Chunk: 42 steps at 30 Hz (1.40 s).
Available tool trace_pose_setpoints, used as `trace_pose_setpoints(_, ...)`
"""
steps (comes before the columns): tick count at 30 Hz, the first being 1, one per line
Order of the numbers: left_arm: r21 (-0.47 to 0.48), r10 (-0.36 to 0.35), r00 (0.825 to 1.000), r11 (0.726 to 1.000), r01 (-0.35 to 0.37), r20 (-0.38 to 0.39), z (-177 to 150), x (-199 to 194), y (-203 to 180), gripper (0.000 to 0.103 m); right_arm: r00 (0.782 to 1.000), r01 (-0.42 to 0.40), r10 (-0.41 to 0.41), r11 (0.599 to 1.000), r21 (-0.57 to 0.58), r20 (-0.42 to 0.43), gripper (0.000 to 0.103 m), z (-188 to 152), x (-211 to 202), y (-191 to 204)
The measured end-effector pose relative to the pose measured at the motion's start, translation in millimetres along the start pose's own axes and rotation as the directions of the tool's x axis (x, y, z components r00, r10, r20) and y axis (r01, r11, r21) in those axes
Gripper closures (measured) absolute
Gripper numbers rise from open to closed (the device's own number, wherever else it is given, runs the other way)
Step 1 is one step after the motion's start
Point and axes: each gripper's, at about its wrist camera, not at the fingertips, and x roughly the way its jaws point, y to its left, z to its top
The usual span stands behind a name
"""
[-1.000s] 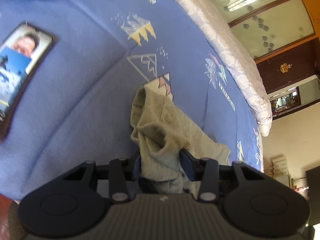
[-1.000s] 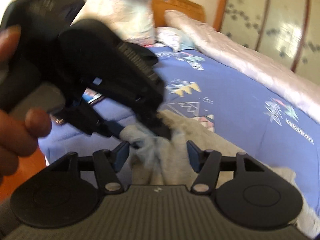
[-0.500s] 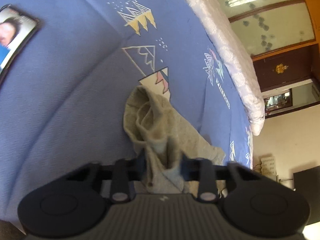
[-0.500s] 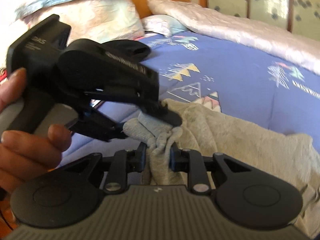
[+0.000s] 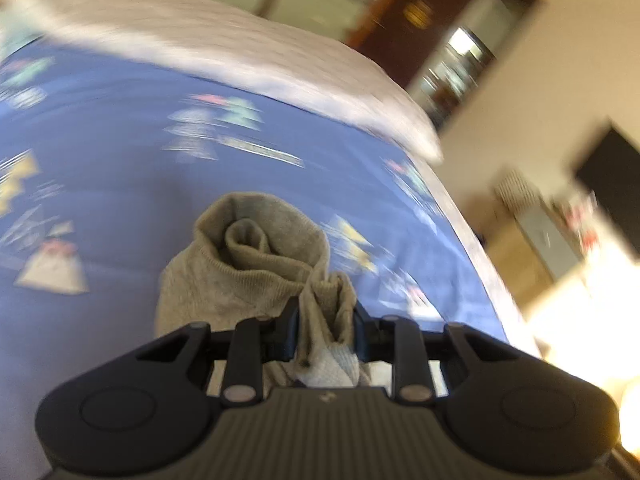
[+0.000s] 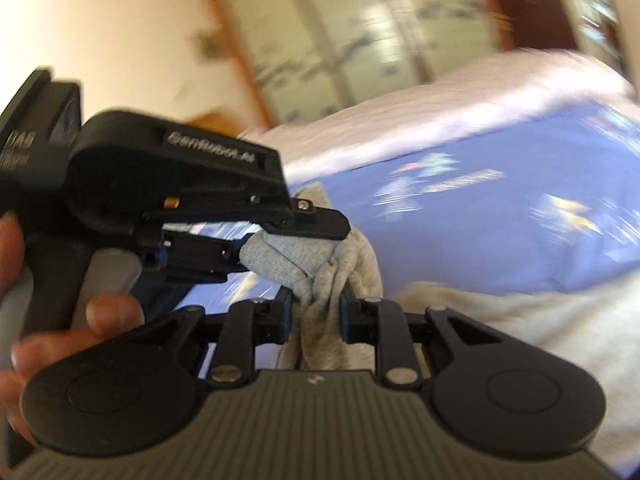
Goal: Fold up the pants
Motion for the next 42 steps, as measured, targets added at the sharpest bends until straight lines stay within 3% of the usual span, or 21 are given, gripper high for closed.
trace_pose_setpoints(4, 0.154, -0.006, 0.994, 0.988, 0.023, -0.107, -12.8, 61.7, -83.8, 0.077, 0.991, 0.104, -0.119, 0.975, 0.196, 0.066, 0.078, 3.7, -42.7, -76.4)
trace_pose_setpoints(6, 0.225, 0.003, 0.987, 0.974, 0.033, -0.159, -32.7, 92.6, -115.7, 0.07, 0.98, 0.156, -0.184, 0.948, 0.279, 0.075, 0.078, 0.6, -61.1, -105.5)
trace_pose_setpoints(8, 0.269, 0.012, 0.978, 0.962, 0.046, -0.209, -51.6, 114.9, -133.7, 0.064, 0.967, 0.209, -0.246, 0.918, 0.337, 0.072, 0.078, -9.0, -74.1, -130.2)
trace_pose_setpoints(10, 0.269, 0.003, 0.969, 0.961, 0.066, -0.246, -62.2, 123.8, -137.6, 0.066, 0.958, 0.247, -0.283, 0.892, 0.378, 0.041, 0.077, -20.5, -76.7, -151.9)
trace_pose_setpoints(14, 0.214, -0.044, 0.978, 0.973, 0.088, -0.204, -59.4, 97.9, -109.5, 0.062, 0.954, 0.29, -0.295, 0.855, 0.431, -0.056, 0.068, -44.3, -72.7, -189.0)
trace_pose_setpoints(17, 0.184, 0.036, 0.994, 0.983, -0.015, -0.108, -42.0, 73.7, -68.3, 0.057, 0.969, 0.236, -0.244, 0.844, 0.481, -0.048, 0.051, -38.8, -79.5, -204.8)
trace_pose_setpoints(19, 0.147, 0.099, 0.992, 0.985, -0.087, -0.073, -39.7, 60.4, -36.7, 0.056, 0.965, 0.24, -0.263, 0.857, 0.457, -0.015, 0.038, -34.7, -86.3, -208.7)
trace_pose_setpoints(25, -0.046, 0.163, 0.978, 0.984, -0.171, -0.131, -70.7, 53.0, 43.1, 0.055, 0.937, 0.289, -0.343, 0.873, 0.394, 0.072, 0.035, -19.6, -96.2, -209.3)
trace_pose_setpoints(27, -0.082, 0.153, 0.973, 0.982, -0.168, -0.171, -79.9, 61.1, 53.4, 0.055, 0.941, 0.294, -0.333, 0.89, 0.35, 0.057, 0.035, -10.1, -79.1, -214.4)
trace_pose_setpoints(29, -0.09, 0.136, 0.97, 0.984, -0.157, -0.199, -88.4, 71.3, 52.6, 0.055, 0.943, 0.31, -0.329, 0.924, 0.225, 0.051, 0.036, 9.2, -53.2, -208.5)
trace_pose_setpoints(32, -0.04, 0.134, 0.968, 0.988, -0.146, -0.213, -97.6, 84.1, 38.5, 0.054, 0.965, 0.257, -0.251, 0.963, 0.081, -0.073, 0.036, 31.5, -21.2, -200.8)
trace_pose_setpoints(33, -0.019, 0.138, 0.967, 0.989, -0.145, -0.215, -100.0, 88.1, 31.7, 0.053, 0.967, 0.225, -0.213, 0.971, 0.075, -0.138, 0.039, 37.9, -4.7, -202.6)
trace_pose_setpoints(35, 0.014, 0.152, 0.964, 0.988, -0.152, -0.218, -104.4, 92.5, 23.2, 0.051, 0.941, 0.241, -0.215, 0.968, 0.072, -0.26, 0.039, 39.9, 25.3, -210.8)
trace_pose_setpoints(36, 0.025, 0.16, 0.962, 0.987, -0.159, -0.22, -106.0, 92.5, 20.7, 0.051, 0.923, 0.258, -0.221, 0.963, 0.08, -0.315, 0.06, 38.9, 40.2, -217.4)
trace_pose_setpoints(37, 0.033, 0.163, 0.962, 0.987, -0.16, -0.221, -106.2, 91.5, 18.9, 0.051, 0.907, 0.263, -0.203, 0.957, 0.12, -0.368, 0.089, 35.6, 50.7, -225.5)
trace_pose_setpoints(38, 0.038, 0.161, 0.962, 0.987, -0.157, -0.222, -107.3, 91.0, 18.0, 0.051, 0.905, 0.266, -0.185, 0.949, 0.17, -0.382, 0.09, 31.5, 49.9, -228.7)
trace_pose_setpoints(40, 0.036, 0.148, 0.964, 0.989, -0.143, -0.223, -108.3, 86.5, 17.7, 0.05, 0.942, 0.24, -0.169, 0.943, 0.229, -0.291, 0.094, 32.3, 22.6, -223.0)
trace_pose_setpoints(42, 0.021, 0.132, 0.965, 0.991, -0.131, -0.226, -109.1, 79.4, 24.4, 0.047, 0.973, 0.223, -0.192, 0.929, 0.297, -0.13, 0.094, 38.2, -24.9, -216.0)
